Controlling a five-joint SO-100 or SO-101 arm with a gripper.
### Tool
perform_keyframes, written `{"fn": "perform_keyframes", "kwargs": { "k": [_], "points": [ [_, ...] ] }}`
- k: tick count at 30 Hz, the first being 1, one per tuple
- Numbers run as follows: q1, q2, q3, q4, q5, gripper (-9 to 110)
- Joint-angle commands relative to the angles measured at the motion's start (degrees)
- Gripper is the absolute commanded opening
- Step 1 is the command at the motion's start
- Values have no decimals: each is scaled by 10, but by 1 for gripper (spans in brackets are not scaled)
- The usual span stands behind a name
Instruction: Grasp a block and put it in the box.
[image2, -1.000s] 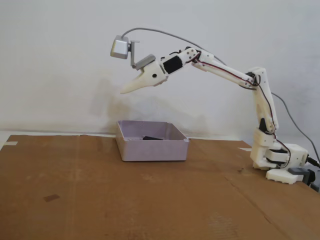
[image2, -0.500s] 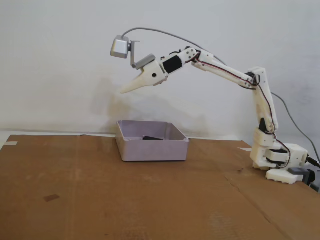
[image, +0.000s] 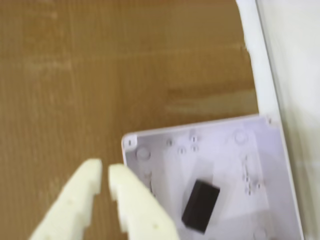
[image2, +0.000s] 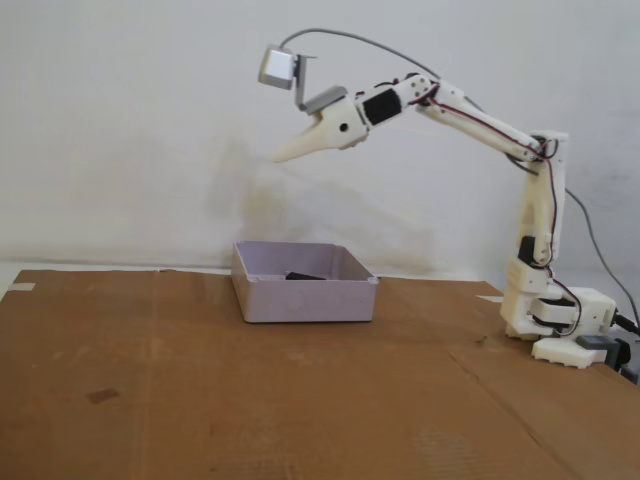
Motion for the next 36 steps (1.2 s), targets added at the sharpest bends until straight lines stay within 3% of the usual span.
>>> {"fn": "perform_keyframes", "kwargs": {
  "k": [1,36],
  "points": [
    [-10,152,43,-23,1,0],
    [-78,588,579,-24,1,0]
  ]
}}
